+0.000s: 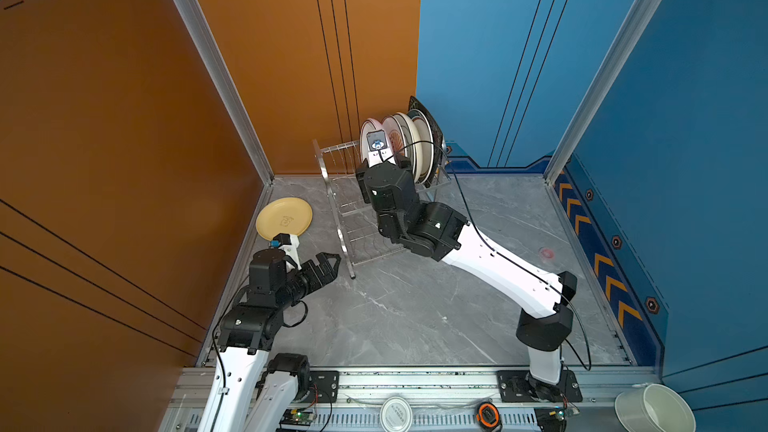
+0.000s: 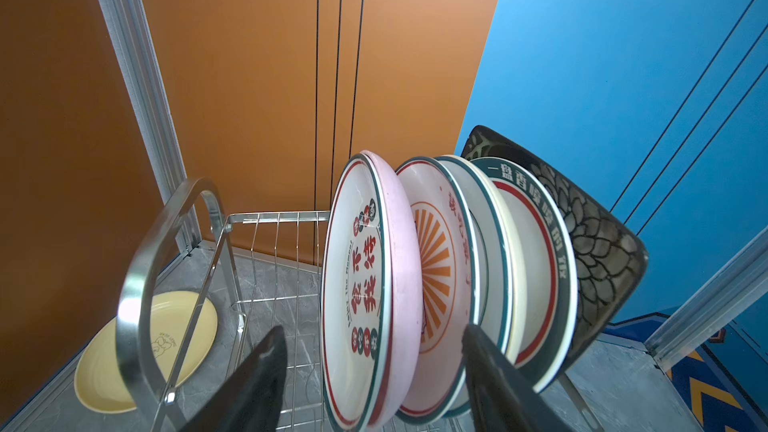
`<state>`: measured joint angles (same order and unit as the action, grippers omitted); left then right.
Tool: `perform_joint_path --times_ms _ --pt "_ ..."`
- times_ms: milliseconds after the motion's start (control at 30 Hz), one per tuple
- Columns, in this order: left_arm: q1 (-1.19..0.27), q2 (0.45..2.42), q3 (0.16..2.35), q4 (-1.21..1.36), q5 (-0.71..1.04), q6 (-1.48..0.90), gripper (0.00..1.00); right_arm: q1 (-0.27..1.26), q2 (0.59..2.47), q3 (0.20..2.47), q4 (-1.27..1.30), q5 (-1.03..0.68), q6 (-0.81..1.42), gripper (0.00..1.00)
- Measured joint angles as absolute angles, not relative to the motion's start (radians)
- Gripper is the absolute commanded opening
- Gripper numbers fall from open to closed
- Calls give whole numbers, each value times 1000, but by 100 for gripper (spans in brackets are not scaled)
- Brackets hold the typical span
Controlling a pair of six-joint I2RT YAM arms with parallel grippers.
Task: Load the plates into the dish rack
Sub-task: 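Withdraw the open right gripper from the rack while the left nears the yellow plate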
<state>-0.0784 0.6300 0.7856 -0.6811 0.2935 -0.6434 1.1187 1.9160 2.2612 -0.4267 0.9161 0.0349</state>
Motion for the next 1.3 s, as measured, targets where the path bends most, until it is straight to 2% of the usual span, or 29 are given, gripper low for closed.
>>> perform_joint_path --times_ms 267,600,933,1033,1300 --pt "-42 665 786 -681 268 -643 98 1140 1728 2079 -505 862 176 75" --pt "89 751 788 -681 255 -639 98 1099 1426 1681 -589 726 427 77" --pt "189 932 810 -670 224 -600 100 888 1208 1369 -621 503 608 80" --pt "231 987 816 -640 230 -594 97 805 1156 1298 -621 421 643 81" --pt "345 1211 849 -534 267 -595 92 639 1122 1167 -615 239 683 83"
